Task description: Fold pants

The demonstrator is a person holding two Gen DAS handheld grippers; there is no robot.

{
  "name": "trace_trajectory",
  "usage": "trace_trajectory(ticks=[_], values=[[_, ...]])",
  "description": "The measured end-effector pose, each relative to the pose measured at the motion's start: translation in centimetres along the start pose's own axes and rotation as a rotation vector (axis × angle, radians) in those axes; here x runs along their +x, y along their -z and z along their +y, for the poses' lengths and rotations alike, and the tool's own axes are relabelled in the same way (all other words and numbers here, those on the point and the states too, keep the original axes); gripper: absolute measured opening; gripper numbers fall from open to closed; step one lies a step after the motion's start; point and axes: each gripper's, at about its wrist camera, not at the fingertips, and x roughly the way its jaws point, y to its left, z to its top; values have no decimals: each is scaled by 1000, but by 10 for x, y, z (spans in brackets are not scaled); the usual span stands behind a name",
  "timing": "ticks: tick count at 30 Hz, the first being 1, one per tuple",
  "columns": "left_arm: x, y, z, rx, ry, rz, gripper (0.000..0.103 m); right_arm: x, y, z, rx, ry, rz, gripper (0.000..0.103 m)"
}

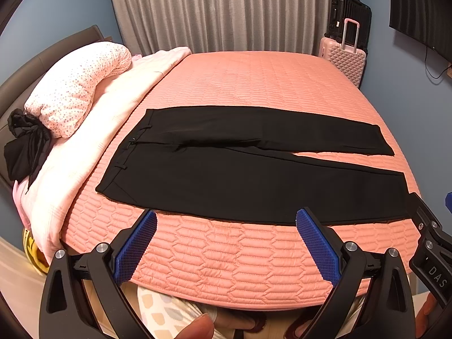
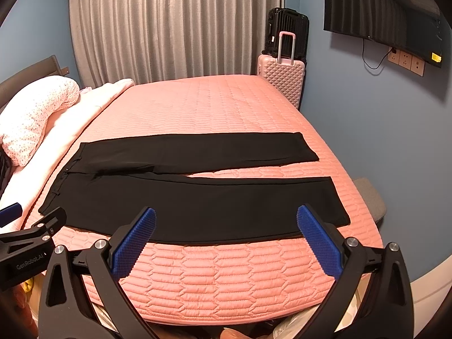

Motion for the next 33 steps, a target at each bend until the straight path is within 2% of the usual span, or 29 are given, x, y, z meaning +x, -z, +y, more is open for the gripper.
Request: trace_trajectory(ticks=[33], values=[[-1, 0, -1, -3, -4, -1, 98, 0, -1, 2, -13, -5, -1, 98]])
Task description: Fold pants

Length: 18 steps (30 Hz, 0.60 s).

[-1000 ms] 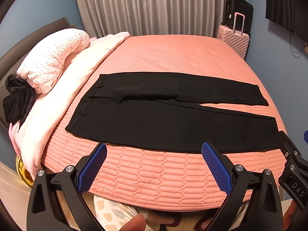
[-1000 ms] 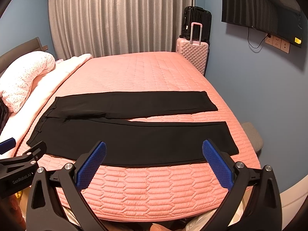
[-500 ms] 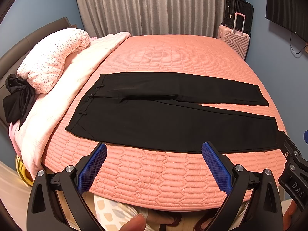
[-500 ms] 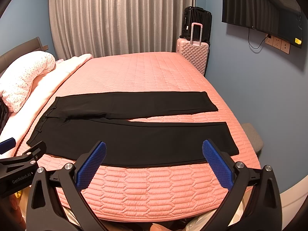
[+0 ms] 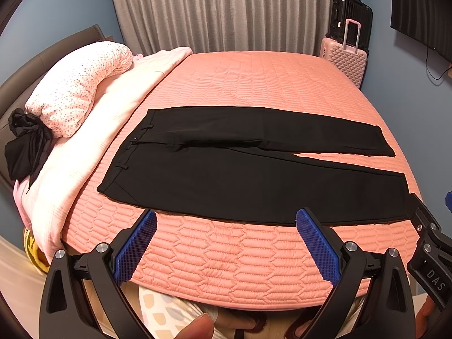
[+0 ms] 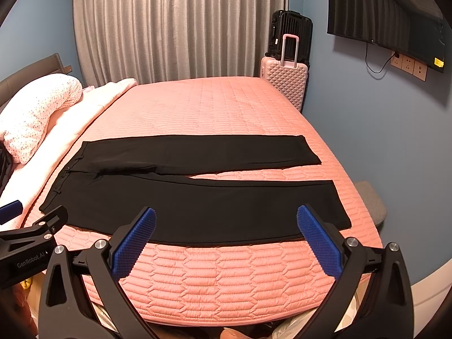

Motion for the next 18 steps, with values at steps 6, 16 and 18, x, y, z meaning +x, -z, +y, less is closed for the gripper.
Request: trace_trajectory(ticks=[6, 16, 18], values=[[0, 0, 0, -1, 0, 1, 98, 0, 0, 1, 0, 2, 1, 98], [0, -1, 1, 0, 1, 3, 98, 0, -1, 2, -4, -1, 2, 98], [0, -1, 1, -1, 0, 4, 98, 0, -1, 2, -3, -1, 3, 98]])
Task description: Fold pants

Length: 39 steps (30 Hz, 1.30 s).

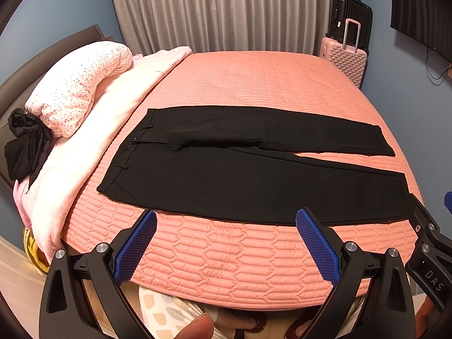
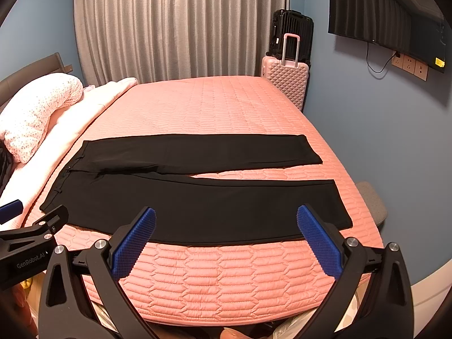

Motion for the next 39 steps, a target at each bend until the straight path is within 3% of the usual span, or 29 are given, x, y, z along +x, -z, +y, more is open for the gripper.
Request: trace_trajectory(ticks=[29, 39], values=[[9, 4, 1, -1, -4, 12, 98, 7, 3, 4, -5, -16, 21, 98], [53, -1, 10, -2, -7, 72, 98, 62, -2, -18, 22, -106, 97, 98]])
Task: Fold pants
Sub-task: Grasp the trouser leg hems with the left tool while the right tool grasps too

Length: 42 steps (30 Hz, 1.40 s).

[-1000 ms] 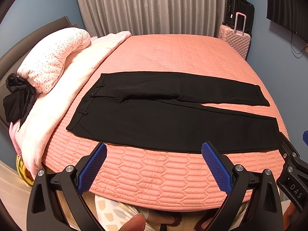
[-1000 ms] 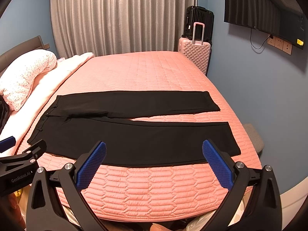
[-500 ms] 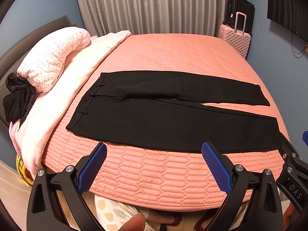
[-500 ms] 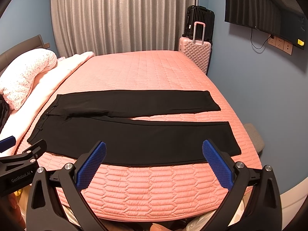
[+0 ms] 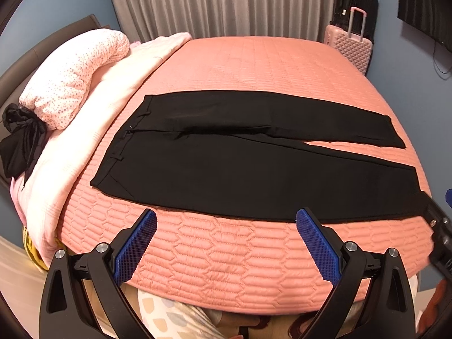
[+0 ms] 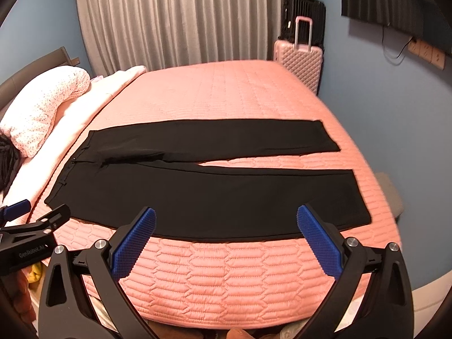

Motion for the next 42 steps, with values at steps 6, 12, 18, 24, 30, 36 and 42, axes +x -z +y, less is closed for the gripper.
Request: trace_trajectory(ticks=[6, 12, 18, 24, 30, 36, 42], values=[[34, -25, 4, 1, -24, -3, 98, 64, -43, -57, -36, 95, -26, 98], [79, -52, -5, 18, -30, -1, 98, 158, -96, -143, -31, 79, -2, 95], [122, -78, -13, 11, -9, -54, 98, 279, -138, -237, 67, -12, 141, 66], [195, -119, 15, -48, 87, -16, 98, 374, -171, -306, 185, -9, 216, 74], [282, -180, 111, -115, 20, 22, 98, 431, -180, -319, 104, 20, 244, 98], [367, -239, 250, -310, 10, 59, 97, 441, -182, -305, 39, -11, 232, 96], [430, -271, 312, -505, 71, 82, 97, 437, -184, -296, 14, -14, 220, 79]])
